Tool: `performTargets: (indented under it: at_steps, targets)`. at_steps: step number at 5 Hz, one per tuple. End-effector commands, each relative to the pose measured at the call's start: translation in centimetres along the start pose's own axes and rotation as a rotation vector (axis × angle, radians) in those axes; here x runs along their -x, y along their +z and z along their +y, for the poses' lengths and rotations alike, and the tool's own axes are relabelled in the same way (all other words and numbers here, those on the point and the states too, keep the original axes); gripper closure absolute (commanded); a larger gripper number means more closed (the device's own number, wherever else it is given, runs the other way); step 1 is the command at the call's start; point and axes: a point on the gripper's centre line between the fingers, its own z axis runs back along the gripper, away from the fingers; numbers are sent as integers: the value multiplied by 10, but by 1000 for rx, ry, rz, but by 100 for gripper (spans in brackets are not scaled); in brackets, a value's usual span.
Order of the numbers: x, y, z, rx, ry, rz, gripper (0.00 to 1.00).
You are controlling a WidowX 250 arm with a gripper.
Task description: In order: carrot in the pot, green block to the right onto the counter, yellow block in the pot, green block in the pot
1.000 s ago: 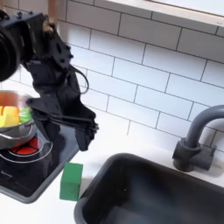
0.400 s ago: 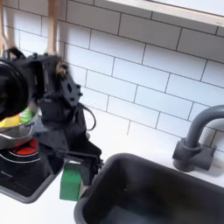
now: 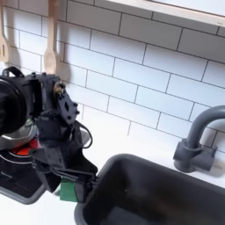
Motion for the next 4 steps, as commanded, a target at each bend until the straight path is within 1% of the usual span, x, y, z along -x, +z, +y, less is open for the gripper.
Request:
performTargets:
  at_steps: [1,2,3,4]
  targets:
    - [-8,31,16,-14,37,-68,100]
    - [-2,42,31,-30,68,-89,100]
    - [11,53,50,-51,116,-106,100]
    - [27,53,64,-68,155,-98,100]
